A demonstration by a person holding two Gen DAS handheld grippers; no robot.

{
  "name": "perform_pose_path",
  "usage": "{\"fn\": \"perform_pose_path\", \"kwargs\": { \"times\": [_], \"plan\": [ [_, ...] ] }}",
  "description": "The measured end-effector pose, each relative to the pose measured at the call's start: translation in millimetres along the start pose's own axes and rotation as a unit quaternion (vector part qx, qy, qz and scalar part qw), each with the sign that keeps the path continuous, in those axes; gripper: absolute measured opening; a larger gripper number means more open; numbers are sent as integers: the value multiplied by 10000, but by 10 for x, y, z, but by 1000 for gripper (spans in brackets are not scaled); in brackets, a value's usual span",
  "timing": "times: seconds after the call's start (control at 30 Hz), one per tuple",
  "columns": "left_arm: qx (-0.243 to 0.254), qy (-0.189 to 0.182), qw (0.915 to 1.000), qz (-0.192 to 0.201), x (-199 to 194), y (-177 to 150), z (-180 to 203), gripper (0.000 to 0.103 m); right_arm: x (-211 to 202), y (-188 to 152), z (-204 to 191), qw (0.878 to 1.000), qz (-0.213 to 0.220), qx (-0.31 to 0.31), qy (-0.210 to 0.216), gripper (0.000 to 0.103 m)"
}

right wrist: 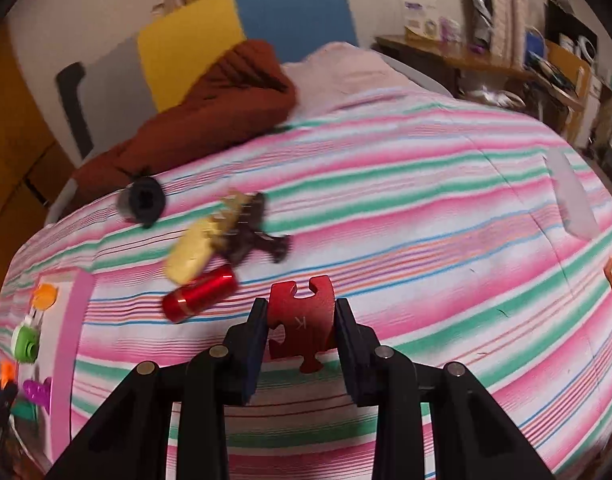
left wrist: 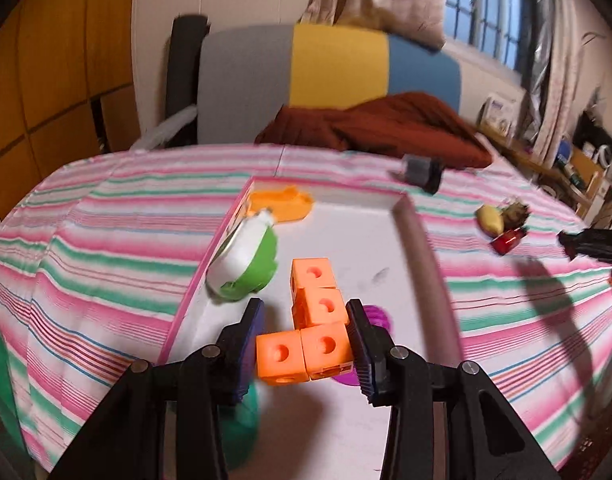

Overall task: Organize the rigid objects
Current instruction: 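Carry the orange blocks into the white tray and release them while the right tool holds the red piece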

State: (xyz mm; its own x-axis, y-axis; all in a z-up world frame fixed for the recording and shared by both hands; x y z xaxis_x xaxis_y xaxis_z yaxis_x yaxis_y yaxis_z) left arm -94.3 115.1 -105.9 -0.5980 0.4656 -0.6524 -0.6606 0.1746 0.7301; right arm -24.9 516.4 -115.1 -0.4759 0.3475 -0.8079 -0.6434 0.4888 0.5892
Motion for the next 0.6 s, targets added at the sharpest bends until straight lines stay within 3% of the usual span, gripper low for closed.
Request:
{"fn": "perform_pose_path", "kwargs": {
  "times": [0.23,0.5,0.6],
  "plan": [
    [121,244,9996,-38,70,-11,-79,42,-113,26,-126,9995,269,-152,96,32],
    [402,48,9991,90,85,-12,20,44,-51,0,-82,9999,152,-67,31,32],
    [510,125,9986,95,74,-25,35,62,-45,-6,-90,9999,137,-97,20,32]
  ]
}}
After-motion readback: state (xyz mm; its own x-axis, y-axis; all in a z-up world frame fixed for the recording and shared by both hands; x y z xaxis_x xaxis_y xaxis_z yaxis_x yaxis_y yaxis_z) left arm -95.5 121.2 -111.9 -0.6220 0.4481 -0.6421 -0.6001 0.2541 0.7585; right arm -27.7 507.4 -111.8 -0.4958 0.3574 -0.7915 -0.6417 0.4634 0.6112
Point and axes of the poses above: each gripper's, at about its wrist camera, not at the fingertips, and x roughly the way its jaws point, z to its right, y to its top, the point moved 9 cm from there along x, roughly the way its jaws point, and after that the axes turned 12 degrees about -y, right-handed, at the moved point
